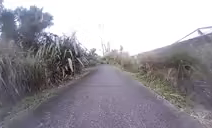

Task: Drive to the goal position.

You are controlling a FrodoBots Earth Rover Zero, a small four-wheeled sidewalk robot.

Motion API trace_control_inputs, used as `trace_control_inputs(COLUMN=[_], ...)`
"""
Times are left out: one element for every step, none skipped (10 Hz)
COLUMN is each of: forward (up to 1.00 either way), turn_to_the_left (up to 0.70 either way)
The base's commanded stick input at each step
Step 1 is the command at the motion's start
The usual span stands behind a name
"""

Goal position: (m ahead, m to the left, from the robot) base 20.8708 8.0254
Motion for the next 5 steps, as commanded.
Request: trace_control_inputs(forward=[0.70,0.70,0.70,0.70,0.70], turn_to_the_left=[0.00,0.00,0.00,0.00,0.00])
